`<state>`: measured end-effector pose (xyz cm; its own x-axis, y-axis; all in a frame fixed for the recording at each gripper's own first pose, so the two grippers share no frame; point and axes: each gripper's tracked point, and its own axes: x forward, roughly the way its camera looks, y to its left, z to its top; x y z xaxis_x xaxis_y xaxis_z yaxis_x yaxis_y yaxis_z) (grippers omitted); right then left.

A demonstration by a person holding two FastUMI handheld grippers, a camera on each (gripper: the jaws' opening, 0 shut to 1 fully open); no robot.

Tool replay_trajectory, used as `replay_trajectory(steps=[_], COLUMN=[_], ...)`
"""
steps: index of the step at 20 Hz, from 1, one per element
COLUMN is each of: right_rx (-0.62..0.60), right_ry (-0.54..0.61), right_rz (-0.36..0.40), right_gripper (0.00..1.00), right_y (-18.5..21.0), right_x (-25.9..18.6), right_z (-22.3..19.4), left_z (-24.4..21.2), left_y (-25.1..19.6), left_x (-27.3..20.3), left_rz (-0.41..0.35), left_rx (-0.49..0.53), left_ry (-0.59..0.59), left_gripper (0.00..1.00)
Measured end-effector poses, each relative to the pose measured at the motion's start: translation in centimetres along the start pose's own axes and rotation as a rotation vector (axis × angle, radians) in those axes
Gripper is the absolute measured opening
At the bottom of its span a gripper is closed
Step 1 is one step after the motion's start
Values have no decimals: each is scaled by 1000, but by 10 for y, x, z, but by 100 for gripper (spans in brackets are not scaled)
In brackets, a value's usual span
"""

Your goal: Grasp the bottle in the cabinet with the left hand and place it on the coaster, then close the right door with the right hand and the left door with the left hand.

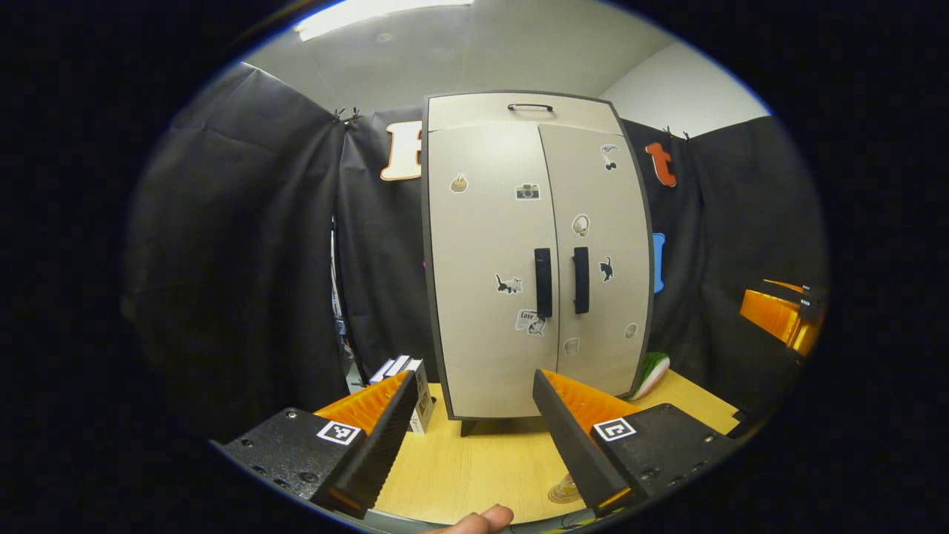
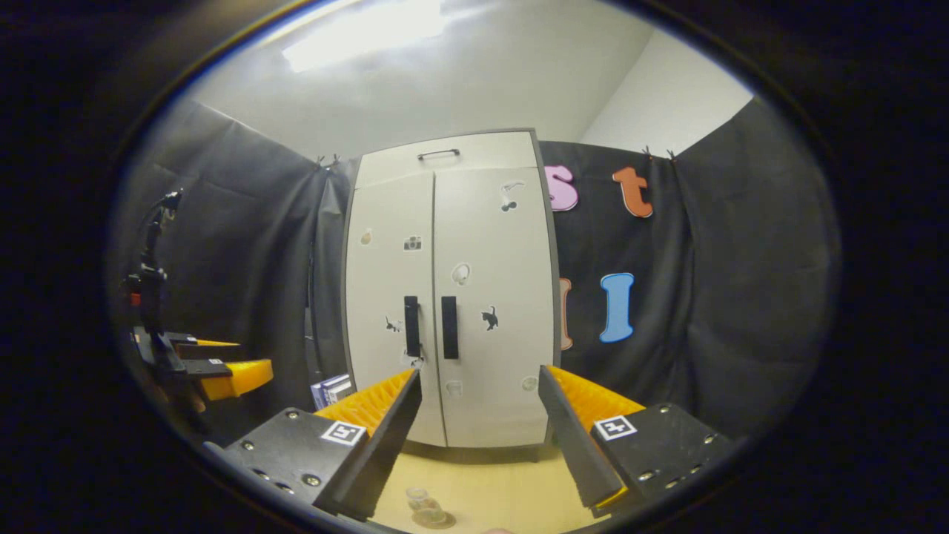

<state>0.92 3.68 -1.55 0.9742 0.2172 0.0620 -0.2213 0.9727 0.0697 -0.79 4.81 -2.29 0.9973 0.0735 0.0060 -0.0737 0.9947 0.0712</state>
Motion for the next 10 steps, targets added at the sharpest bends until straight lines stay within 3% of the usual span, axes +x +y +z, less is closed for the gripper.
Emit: replay_trajectory(steps=[2,3,10], right_rx=[-18,-35,-40], right_ry=[9,7,-4], right_rz=[-10,-12,-3], right_gripper=[92,96,96], right_y=[1,3,11], right_x=[5,7,21], right_z=[-2,-2,1], left_z=[0,3,5], left_y=[-5,-5,-11], left_x=[7,9,29], left_rz=[-19,-23,-53], left_rx=[0,1,53], left_ry=[5,-3,-51], left_gripper=[98,98,98])
